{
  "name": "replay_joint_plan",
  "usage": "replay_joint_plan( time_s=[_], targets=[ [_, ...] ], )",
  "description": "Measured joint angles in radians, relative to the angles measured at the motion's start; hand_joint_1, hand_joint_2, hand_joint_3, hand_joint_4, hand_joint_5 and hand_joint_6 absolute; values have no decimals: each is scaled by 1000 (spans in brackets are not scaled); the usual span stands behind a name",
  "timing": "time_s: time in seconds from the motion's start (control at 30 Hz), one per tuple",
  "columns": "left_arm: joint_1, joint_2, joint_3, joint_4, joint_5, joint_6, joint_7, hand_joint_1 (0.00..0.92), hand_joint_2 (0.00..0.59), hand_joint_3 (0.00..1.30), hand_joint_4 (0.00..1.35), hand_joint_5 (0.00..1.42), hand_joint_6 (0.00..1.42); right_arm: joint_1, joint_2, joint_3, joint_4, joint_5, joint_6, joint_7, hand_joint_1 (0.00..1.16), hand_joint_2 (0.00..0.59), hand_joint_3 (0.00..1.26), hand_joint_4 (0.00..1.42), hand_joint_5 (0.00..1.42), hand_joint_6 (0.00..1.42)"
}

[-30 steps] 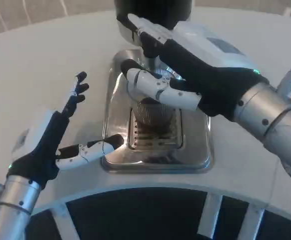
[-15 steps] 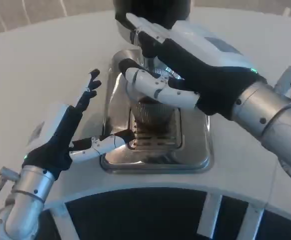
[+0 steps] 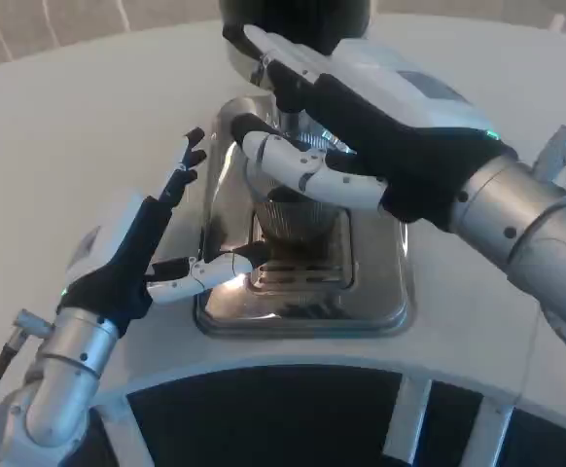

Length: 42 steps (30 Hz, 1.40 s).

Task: Grasp the cup under the faucet to collect the drink, then remove the cup.

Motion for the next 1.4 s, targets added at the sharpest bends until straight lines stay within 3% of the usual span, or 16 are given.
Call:
replay_joint_plan(
  time_s=[0.5,0.73,1.17,1.3,1.4],
  targets=[
    [-30,-5,-26,41,-1,-10,5,390,56,0,0,131,139,11,18,-23,-7,-5,8,0,0,499,0,0,0,1],
    [-30,-5,-27,41,-1,-13,5,389,57,0,0,132,141,58,44,-75,-29,0,8,-35,0,508,0,0,0,1],
    [-30,-4,-35,41,-1,-16,5,387,57,0,0,132,142,129,78,-159,-167,-1,9,-68,0,508,0,0,0,1],
    [-31,-4,-37,41,-2,-19,4,367,54,0,0,132,143,146,77,-195,-216,-4,10,-77,0,507,0,0,0,5],
    [-32,-4,-36,42,-3,-20,4,361,56,0,0,132,143,168,52,-235,-265,-13,26,-72,0,507,0,0,0,4]
  ],
)
